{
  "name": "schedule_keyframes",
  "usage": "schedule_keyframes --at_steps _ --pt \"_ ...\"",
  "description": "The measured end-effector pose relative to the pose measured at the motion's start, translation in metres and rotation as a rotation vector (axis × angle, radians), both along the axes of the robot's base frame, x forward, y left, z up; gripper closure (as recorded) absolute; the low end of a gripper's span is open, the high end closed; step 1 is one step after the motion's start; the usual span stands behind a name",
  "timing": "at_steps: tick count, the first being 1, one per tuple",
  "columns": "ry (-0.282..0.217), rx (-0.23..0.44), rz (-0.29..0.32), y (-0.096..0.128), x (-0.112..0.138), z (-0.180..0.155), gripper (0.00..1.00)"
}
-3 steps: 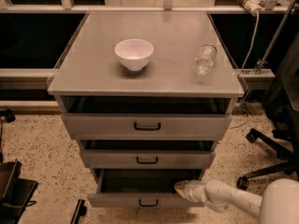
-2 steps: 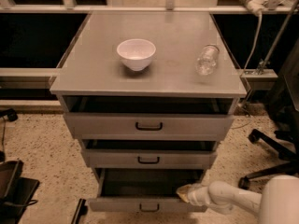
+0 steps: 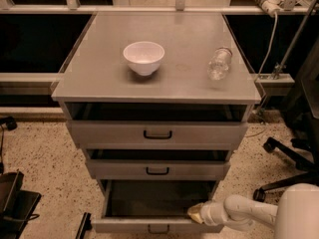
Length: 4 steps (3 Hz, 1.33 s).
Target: Open bottom drawer
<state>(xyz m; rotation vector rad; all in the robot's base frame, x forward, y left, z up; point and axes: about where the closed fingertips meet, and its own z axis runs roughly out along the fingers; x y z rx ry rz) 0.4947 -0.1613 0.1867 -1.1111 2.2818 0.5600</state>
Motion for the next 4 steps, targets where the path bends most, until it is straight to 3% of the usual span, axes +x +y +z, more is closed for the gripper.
schedule_keyframes --at_steps 2,3,4 --pt "0.092 0.055 0.059 0.001 -0.047 0.012 1.0" --pt "0.033 0.086 0.027 -0.009 -0.045 0.036 0.87" --pt "-0.001 0.102 -0.011 -0.02 -0.048 0.042 0.64"
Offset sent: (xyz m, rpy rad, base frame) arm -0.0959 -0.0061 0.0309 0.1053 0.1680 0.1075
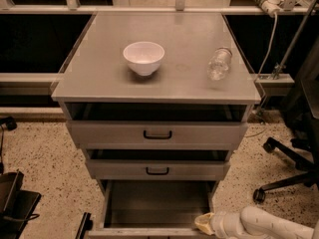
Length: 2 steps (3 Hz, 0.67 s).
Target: Open bottom drawer
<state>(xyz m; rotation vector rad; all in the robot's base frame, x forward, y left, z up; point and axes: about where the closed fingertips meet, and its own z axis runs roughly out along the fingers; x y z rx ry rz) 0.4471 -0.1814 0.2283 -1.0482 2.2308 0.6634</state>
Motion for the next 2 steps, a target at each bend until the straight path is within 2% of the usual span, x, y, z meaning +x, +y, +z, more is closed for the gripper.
schedule_keyframes --at_steps 2 --pt "0.001 -0.001 0.0 -0.0001 -0.0003 -0.0005 0.18"
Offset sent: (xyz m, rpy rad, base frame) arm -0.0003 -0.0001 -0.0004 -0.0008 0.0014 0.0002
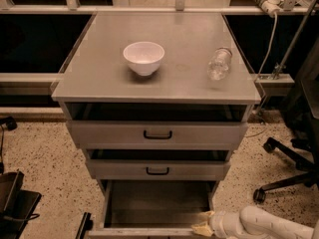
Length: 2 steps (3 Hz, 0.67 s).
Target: Open bottom drawer
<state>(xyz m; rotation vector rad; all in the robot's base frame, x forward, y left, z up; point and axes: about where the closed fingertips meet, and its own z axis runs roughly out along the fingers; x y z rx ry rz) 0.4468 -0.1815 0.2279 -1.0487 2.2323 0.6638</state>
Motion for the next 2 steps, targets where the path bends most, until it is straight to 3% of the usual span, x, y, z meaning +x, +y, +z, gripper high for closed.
schedule_keyframes --at_steps 1,2 --pt "0.0 0.0 0.0 0.0 0.0 0.0 0.0" --pt "0.0 0.0 0.0 0.0001 0.0 0.0 0.0"
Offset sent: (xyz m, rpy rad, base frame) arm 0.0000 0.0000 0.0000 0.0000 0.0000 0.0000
